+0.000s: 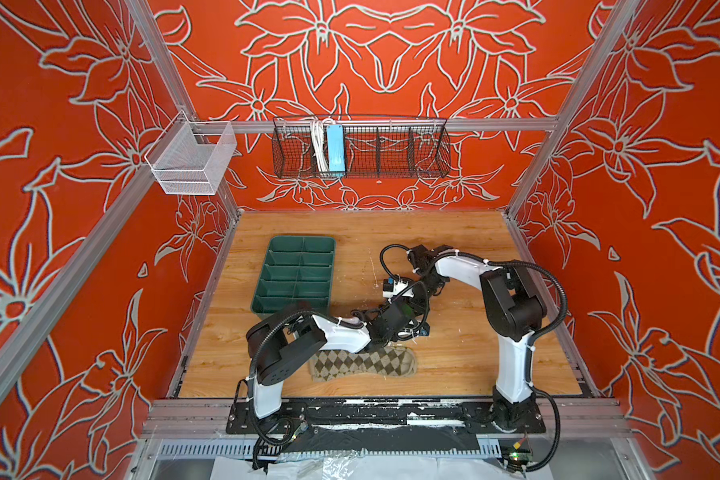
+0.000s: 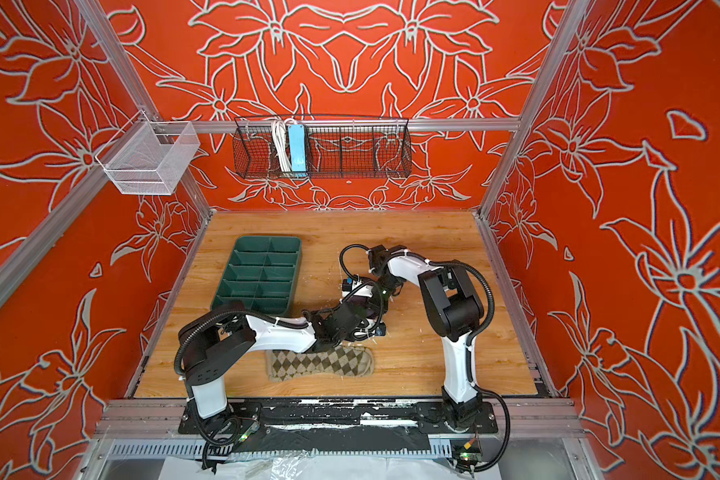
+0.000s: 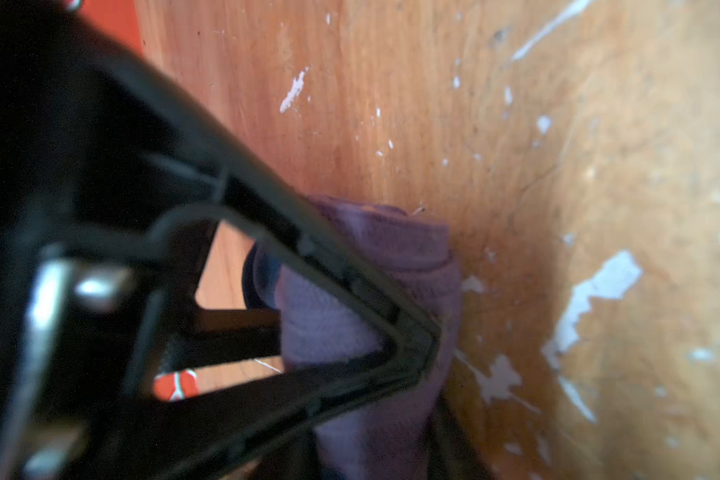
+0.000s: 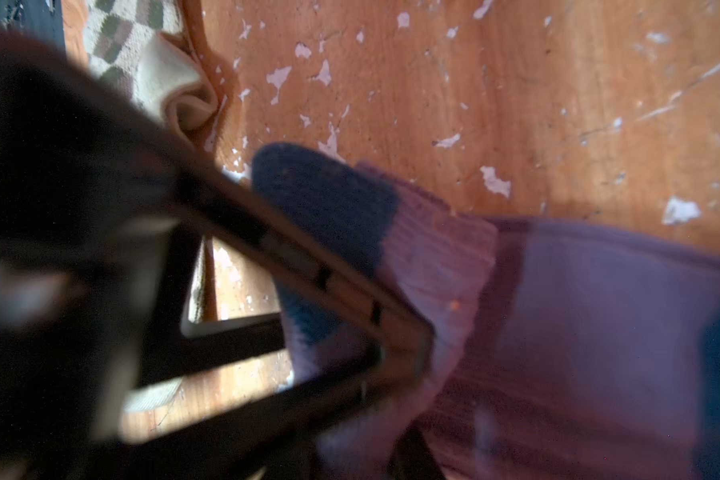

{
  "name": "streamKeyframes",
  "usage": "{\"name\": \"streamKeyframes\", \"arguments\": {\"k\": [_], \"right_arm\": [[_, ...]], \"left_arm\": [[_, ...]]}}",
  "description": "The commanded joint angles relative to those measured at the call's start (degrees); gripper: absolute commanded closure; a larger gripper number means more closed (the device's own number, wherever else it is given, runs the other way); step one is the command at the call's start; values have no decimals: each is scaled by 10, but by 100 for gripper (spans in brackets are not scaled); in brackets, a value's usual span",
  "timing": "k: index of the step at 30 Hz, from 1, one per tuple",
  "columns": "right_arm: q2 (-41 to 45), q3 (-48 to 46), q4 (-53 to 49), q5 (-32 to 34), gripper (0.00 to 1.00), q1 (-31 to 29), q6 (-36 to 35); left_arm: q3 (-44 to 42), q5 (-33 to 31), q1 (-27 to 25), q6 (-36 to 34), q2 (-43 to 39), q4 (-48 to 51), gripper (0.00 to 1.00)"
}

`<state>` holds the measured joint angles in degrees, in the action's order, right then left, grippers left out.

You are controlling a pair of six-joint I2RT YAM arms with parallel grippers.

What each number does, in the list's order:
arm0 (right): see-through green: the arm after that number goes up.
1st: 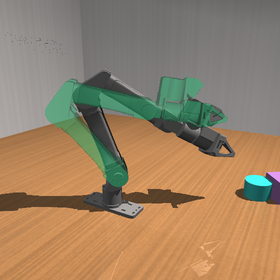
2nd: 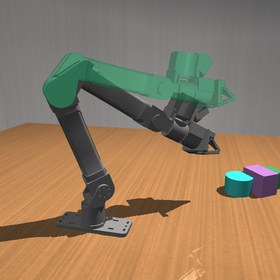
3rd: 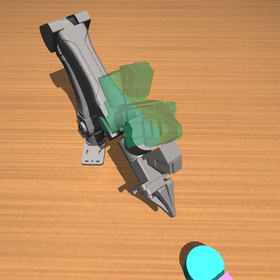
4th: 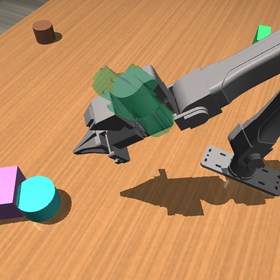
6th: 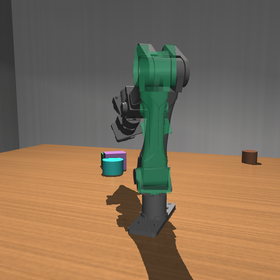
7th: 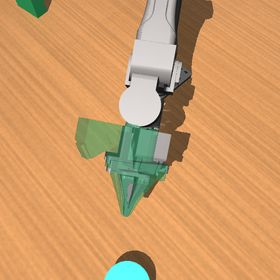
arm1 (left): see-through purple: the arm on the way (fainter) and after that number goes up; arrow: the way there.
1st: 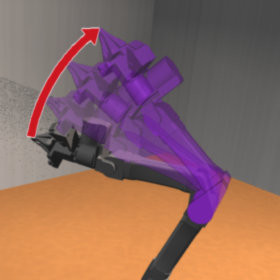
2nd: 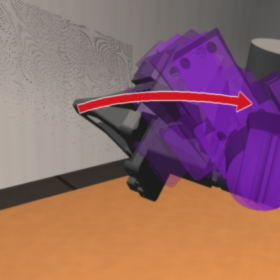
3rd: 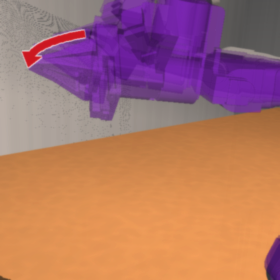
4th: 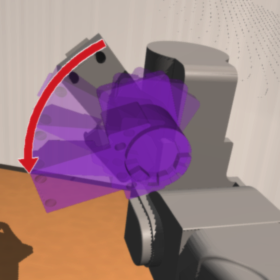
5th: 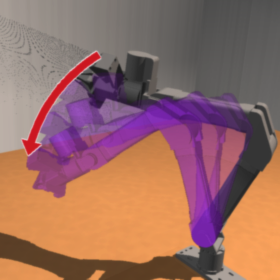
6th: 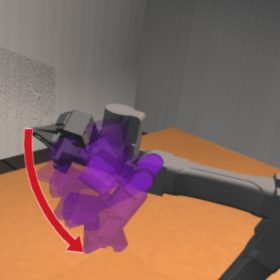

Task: Roll the socks
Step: 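Pinch the roll with the left gripper while the right gripper lifts away, then lower the right gripper onto the teal toe beside the left gripper and pinch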

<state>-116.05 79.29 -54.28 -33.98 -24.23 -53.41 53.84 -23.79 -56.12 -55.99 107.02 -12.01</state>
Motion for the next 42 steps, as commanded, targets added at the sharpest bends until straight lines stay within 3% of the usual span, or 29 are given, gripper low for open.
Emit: {"name": "streamKeyframes", "arguments": {"k": [1,4,10,19,25,33,38,42], "right_arm": [[-14,-12,-30,26,91,12,-11],[13,-27,12,39,82,16,9],[97,-76,117,55,62,42,48],[250,-158,346,67,60,147,247],[422,-269,517,101,52,169,328],[599,-349,488,49,50,155,288],[671,-369,404,102,44,77,182],[653,-375,338,144,37,5,97]], "left_arm": [[3,13,10,14,28,35,79],[18,16,12,34,34,93,85],[22,42,17,66,17,186,87],[59,130,36,98,3,326,87],[165,267,63,121,43,491,86],[291,375,94,134,144,620,85],[367,444,122,146,200,681,85],[424,495,143,137,238,732,83]]}}
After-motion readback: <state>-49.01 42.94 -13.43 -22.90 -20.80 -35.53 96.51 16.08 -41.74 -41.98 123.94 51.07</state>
